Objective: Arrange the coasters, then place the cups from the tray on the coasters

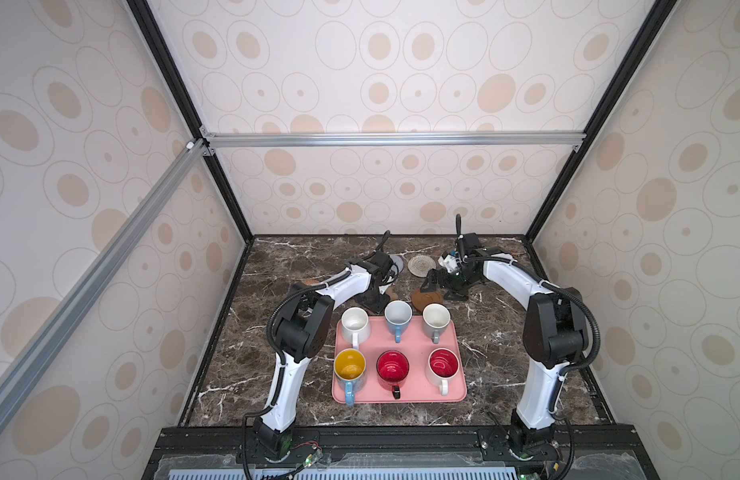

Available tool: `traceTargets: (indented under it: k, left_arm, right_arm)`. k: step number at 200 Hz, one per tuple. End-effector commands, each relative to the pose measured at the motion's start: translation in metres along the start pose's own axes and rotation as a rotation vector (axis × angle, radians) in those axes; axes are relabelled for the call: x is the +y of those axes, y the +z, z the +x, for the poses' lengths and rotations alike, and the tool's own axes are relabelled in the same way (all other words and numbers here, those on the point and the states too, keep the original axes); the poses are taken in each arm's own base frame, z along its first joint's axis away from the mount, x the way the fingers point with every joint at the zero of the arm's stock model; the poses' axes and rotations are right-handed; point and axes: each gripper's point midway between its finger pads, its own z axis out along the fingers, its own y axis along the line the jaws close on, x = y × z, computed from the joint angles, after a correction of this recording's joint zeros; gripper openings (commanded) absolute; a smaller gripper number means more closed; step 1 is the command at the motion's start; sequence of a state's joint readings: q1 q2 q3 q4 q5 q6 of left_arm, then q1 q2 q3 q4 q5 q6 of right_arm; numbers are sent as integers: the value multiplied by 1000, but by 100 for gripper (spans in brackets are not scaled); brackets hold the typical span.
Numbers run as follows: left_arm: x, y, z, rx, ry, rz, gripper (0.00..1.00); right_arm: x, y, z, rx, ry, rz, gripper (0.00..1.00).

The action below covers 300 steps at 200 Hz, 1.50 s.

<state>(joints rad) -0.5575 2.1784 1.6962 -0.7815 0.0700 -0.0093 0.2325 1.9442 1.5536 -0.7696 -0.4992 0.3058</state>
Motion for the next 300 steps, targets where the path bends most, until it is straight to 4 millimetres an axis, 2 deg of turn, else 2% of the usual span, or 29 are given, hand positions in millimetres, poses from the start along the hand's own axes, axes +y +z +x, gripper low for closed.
traceTargets:
  k: [1,56,154,199,221,261,300]
  left_arm:
    - [-3,9,4,21,31,-12,59]
    - [9,15,-3,5,-22,-90,62]
    - [8,20,-53,-89,-68,-66,60]
    - [11,23,-62,-96,-91,-69,60]
    - [15,12,-68,-125,-107,-69,61]
    - [18,-19,-81,-183,-107,-72,63]
    - [21,-66,-99,-296,-155,-30,65]
  right_arm:
    - [4,-6,1,-8,-11,-4,100]
    - [2,-4,4,-5,-7,-2,100]
    - [3,-6,4,-12,-3,-4,100]
    - [2,-8,5,-14,-6,3,100]
    - [3,-9,5,-16,-8,2,100]
    - [11,-19,-3,-39,-21,-10,100]
    - [17,-31,-17,-79,-39,-11,100]
